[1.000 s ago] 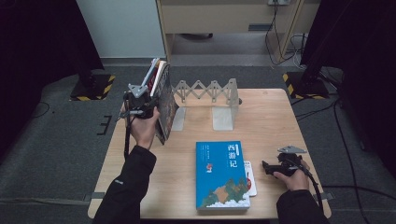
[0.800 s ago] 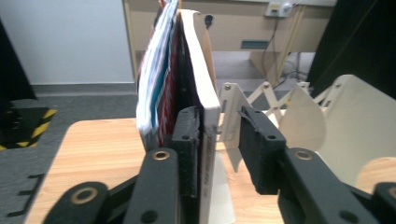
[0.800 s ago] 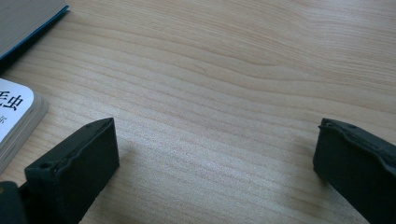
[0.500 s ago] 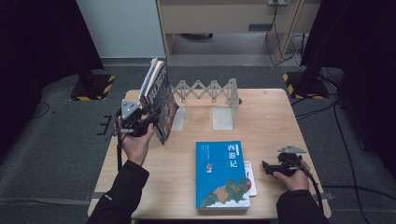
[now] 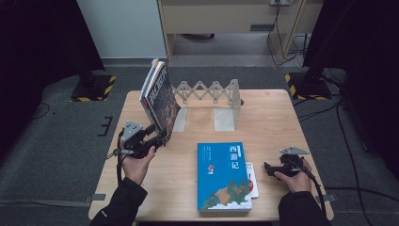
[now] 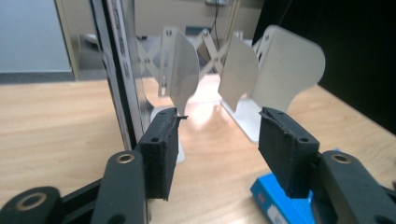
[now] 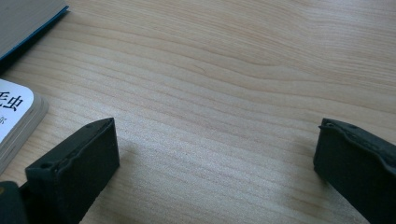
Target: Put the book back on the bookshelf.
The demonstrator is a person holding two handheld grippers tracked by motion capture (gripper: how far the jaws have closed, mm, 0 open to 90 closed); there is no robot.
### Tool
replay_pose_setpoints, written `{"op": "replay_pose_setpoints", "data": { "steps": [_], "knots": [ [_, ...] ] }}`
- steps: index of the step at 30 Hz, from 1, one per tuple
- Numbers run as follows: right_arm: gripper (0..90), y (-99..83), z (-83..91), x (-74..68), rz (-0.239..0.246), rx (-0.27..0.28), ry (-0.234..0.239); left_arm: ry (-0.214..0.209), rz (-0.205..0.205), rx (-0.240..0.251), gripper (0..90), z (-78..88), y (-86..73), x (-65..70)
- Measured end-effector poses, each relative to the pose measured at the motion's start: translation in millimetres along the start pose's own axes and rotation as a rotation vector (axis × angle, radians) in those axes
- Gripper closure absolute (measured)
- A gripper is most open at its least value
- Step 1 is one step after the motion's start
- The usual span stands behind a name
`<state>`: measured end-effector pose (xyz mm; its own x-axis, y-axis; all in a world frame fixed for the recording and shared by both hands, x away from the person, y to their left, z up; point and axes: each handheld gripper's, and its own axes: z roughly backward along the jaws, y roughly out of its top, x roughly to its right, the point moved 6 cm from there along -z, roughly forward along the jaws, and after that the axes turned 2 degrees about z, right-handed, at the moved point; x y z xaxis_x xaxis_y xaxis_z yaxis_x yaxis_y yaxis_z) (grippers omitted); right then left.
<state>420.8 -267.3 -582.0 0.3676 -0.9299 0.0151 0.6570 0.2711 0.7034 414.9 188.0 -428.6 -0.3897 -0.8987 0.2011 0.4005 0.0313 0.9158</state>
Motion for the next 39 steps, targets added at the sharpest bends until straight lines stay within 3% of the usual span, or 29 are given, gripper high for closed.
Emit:
{"op": "replay_pose_setpoints", "data": {
  "steps": [6,9,11,14,18,26,34,39],
  "knots": [
    [12.9,1.1,3.8,2.5,-0.016,-0.002,-0.020,-0.026,-0.002,-0.055,44.0,-9.4,-20.5,5.7],
    [18.5,3.7,9.6,0.7,0.024,-0.013,-0.033,-0.033,-0.010,-0.088,40.4,-16.3,-32.8,9.8],
    [23.8,11.3,17.8,-4.4,0.011,0.033,-0.018,-0.044,-0.027,-0.131,39.8,-23.0,-45.5,14.9],
    [24.7,16.7,23.5,-7.8,0.008,0.067,-0.005,-0.056,-0.032,-0.149,39.4,-27.5,-52.6,18.7],
    [25.7,27.1,35.3,-20.5,-0.011,0.121,0.044,-0.086,-0.051,-0.189,36.7,-36.4,-64.5,27.3],
    [26.1,36.3,43.9,-42.3,0.002,0.154,0.136,-0.132,-0.039,-0.248,35.5,-48.1,-77.8,39.4],
    [25.5,39.7,41.8,-67.7,0.029,0.139,0.211,-0.173,-0.038,-0.311,34.6,-66.3,-94.1,56.4],
    [25.4,38.5,39.1,-76.9,0.019,0.125,0.256,-0.176,-0.053,-0.345,34.2,-72.8,-102.4,61.5]
  ]
}}
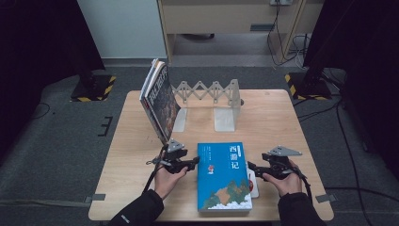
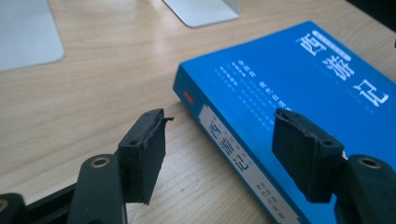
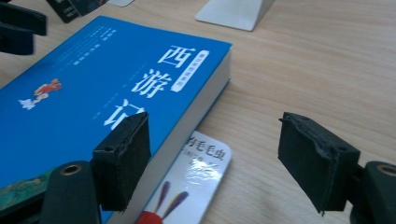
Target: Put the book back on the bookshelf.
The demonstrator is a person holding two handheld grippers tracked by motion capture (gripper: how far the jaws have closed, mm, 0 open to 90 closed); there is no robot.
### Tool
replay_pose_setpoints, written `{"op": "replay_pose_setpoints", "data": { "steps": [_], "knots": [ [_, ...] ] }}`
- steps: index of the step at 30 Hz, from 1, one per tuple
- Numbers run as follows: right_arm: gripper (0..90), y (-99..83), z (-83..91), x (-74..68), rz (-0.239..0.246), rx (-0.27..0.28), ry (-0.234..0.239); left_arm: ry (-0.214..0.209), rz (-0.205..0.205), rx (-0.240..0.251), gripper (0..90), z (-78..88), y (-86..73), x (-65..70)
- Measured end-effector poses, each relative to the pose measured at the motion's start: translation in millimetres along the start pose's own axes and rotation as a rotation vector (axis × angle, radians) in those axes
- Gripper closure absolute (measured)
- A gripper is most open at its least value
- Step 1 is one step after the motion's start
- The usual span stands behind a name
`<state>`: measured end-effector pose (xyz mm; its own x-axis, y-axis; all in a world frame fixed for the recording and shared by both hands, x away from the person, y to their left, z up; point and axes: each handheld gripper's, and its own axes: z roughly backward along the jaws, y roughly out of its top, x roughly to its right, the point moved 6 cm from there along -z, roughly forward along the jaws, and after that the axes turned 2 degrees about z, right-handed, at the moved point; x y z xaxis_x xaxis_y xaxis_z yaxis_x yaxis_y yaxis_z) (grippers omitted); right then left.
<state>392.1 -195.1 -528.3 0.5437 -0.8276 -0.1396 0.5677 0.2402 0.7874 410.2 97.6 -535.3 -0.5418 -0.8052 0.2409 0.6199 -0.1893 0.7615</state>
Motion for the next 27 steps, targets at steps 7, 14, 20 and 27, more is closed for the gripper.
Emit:
{"op": "replay_pose_setpoints", "data": {
  "steps": [7,14,20,27],
  "knots": [
    [26.1,-1.5,-7.7,-15.8,-0.011,-0.022,0.058,-0.041,0.036,-0.015,31.0,-11.0,-4.2,5.5],
    [26.3,-4.1,-14.2,-24.4,-0.015,-0.046,0.093,-0.064,0.045,-0.008,28.4,-15.2,-4.8,6.3],
    [26.2,-7.4,-19.1,-29.5,-0.012,-0.071,0.105,-0.126,0.084,0.003,26.1,-22.5,-7.1,8.8],
    [24.6,-10.7,-21.9,-30.7,-0.065,-0.072,0.119,-0.180,0.126,0.012,21.5,-30.2,-10.0,12.2]
  ]
}}
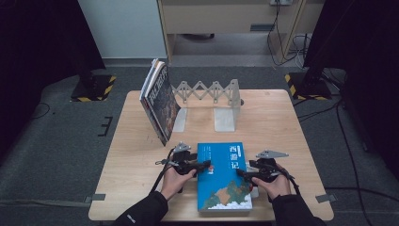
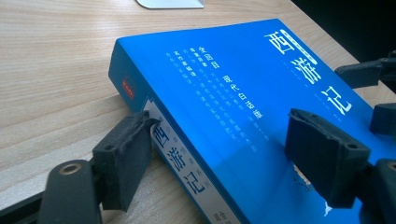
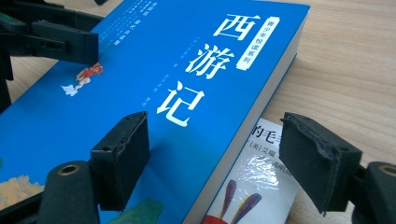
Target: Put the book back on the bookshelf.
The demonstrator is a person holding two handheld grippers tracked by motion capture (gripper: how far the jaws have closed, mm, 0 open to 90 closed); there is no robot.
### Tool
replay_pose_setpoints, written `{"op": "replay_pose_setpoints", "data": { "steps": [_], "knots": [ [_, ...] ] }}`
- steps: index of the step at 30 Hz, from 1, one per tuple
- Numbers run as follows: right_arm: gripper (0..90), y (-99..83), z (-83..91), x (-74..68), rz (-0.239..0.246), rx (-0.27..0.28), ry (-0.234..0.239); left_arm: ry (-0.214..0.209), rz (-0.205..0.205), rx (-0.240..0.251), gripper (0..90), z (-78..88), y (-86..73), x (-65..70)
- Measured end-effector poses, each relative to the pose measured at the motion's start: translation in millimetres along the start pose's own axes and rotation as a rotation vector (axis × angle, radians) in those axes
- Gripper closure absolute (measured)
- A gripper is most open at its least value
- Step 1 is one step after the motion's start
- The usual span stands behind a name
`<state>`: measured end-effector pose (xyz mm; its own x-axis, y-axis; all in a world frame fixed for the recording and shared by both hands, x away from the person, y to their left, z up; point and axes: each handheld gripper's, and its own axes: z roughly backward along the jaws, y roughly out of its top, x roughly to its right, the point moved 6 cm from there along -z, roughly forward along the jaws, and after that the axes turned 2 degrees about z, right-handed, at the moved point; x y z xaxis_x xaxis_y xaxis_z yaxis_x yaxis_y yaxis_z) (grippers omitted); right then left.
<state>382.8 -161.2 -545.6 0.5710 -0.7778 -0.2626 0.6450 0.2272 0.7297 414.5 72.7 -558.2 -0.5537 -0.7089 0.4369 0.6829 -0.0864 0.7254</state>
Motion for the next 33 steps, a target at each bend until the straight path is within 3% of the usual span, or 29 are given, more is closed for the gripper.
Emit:
{"op": "replay_pose_setpoints", "data": {
  "steps": [14,27,33],
  "knots": [
    [25.0,-2.3,-3.8,-1.7,-0.041,0.018,0.020,-0.057,0.098,0.031,10.5,-10.7,-5.4,-6.7],
    [25.0,-2.6,-6.8,-2.4,-0.064,0.025,0.040,-0.065,0.113,0.054,9.9,-13.6,-5.2,-7.0],
    [25.0,-3.1,-9.0,-3.1,-0.070,0.034,0.047,-0.057,0.145,0.073,12.0,-14.0,-5.3,-7.1]
  ]
}}
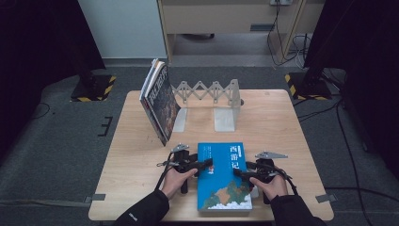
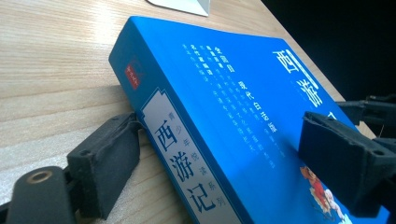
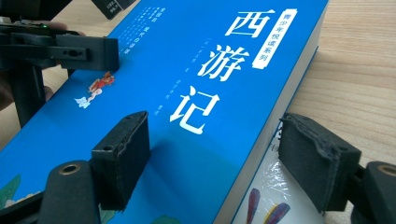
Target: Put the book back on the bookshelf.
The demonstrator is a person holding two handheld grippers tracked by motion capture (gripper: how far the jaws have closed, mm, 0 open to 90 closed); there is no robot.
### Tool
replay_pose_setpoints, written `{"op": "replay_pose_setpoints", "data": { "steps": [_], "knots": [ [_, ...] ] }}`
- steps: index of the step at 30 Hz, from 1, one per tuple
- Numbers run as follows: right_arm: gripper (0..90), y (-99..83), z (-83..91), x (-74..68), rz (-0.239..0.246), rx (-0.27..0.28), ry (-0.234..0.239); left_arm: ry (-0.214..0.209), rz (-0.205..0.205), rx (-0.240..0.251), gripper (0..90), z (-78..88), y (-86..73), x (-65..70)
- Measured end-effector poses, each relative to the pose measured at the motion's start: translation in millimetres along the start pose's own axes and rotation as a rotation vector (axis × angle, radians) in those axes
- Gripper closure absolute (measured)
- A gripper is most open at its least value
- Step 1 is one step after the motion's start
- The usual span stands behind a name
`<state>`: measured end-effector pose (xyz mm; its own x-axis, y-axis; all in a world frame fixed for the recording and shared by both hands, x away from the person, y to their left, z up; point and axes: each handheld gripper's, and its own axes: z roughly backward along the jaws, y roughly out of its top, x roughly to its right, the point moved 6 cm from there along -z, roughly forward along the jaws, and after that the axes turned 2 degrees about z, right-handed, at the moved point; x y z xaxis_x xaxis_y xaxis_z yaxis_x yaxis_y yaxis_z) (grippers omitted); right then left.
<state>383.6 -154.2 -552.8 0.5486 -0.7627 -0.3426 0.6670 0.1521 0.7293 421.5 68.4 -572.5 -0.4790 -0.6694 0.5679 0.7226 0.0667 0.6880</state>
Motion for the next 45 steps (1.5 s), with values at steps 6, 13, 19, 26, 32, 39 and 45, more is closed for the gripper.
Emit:
{"op": "replay_pose_setpoints", "data": {
  "steps": [6,13,19,26,32,39,45],
  "knots": [
    [25.1,-0.4,-1.1,-1.0,-0.012,0.001,0.011,-0.007,-0.009,-0.004,10.1,-0.8,0.0,1.1],
    [25.0,-0.8,-2.7,-2.3,-0.010,0.006,0.016,-0.001,-0.027,-0.020,10.0,-0.7,0.3,1.0],
    [24.7,-1.0,-3.1,-2.5,-0.015,0.008,0.014,-0.015,0.013,-0.047,15.7,1.1,0.4,1.8],
    [24.2,-1.4,-3.7,-2.5,-0.026,0.011,0.019,-0.036,0.064,-0.083,21.3,4.0,-0.2,2.9],
    [23.3,-1.6,-4.8,-2.0,-0.037,0.012,0.025,-0.066,0.095,-0.112,24.5,5.4,-1.4,3.9],
    [22.7,-1.9,-5.0,-1.4,-0.046,0.011,0.036,-0.074,0.083,-0.127,27.5,8.1,1.4,5.1],
    [21.3,-2.5,-6.1,-1.0,-0.062,0.012,0.044,-0.097,0.106,-0.135,34.0,11.5,5.3,3.8]
  ]
}}
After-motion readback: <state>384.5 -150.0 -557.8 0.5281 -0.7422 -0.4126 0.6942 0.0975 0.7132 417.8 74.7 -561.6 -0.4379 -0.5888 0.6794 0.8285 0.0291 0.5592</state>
